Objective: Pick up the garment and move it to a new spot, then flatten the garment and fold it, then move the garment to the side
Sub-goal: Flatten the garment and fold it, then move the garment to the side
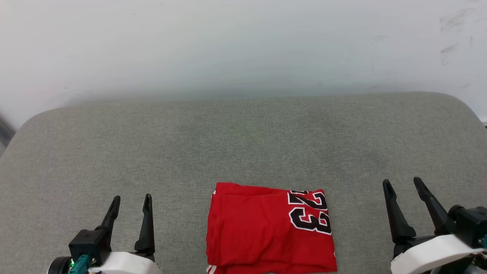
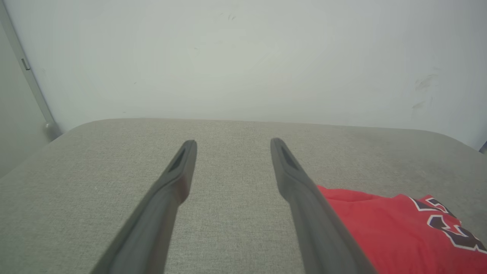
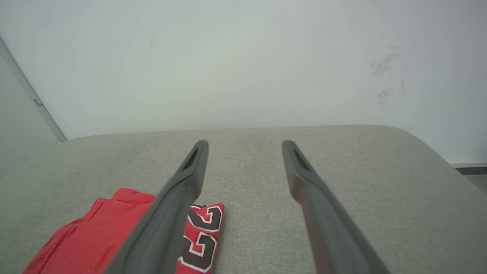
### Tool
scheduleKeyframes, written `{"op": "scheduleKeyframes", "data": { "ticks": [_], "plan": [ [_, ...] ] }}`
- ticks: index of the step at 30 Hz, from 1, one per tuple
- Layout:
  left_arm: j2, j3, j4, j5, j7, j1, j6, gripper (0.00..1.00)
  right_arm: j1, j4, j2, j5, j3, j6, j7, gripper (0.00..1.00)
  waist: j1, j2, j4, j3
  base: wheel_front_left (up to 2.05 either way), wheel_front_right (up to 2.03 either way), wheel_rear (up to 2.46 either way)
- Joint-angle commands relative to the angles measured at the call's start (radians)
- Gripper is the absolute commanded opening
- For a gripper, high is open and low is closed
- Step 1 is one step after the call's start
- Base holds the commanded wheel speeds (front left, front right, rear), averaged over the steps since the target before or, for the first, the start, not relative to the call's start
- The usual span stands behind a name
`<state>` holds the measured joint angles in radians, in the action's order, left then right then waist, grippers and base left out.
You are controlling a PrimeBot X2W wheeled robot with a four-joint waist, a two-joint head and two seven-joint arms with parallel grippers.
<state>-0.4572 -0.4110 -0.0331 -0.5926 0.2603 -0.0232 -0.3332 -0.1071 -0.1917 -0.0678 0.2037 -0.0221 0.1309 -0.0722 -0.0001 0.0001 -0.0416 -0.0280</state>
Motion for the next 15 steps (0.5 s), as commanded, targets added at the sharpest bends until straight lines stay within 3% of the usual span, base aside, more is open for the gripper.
{"op": "scheduleKeyframes", "data": {
  "ticks": [1, 8, 15],
  "plan": [
    [0.001, 0.005, 0.002, 0.003, 0.006, -0.008, -0.001, 1.0, -0.009, -0.007, 0.004, -0.005, -0.002, 0.0, -0.005, 1.0, 0.0001, -0.0001, -0.001, 0.001, 0.0, 0.0, 0.0],
    [0.006, 0.016, 0.01, -0.004, 0.006, 0.005, -0.001, 1.0, -0.007, 0.01, 0.01, 0.0, -0.039, -0.001, -0.053, 1.0, 0.0001, -0.0001, 0.003, 0.007, 0.0, 0.0, 0.0],
    [0.028, 0.04, 0.003, 0.0, 0.006, 0.02, 0.004, 1.0, 0.064, 0.147, -0.048, 0.162, -0.167, 0.0, -0.219, 1.0, 0.0001, -0.0001, 0.028, 0.019, 0.0, 0.0, 0.0]
  ]
}}
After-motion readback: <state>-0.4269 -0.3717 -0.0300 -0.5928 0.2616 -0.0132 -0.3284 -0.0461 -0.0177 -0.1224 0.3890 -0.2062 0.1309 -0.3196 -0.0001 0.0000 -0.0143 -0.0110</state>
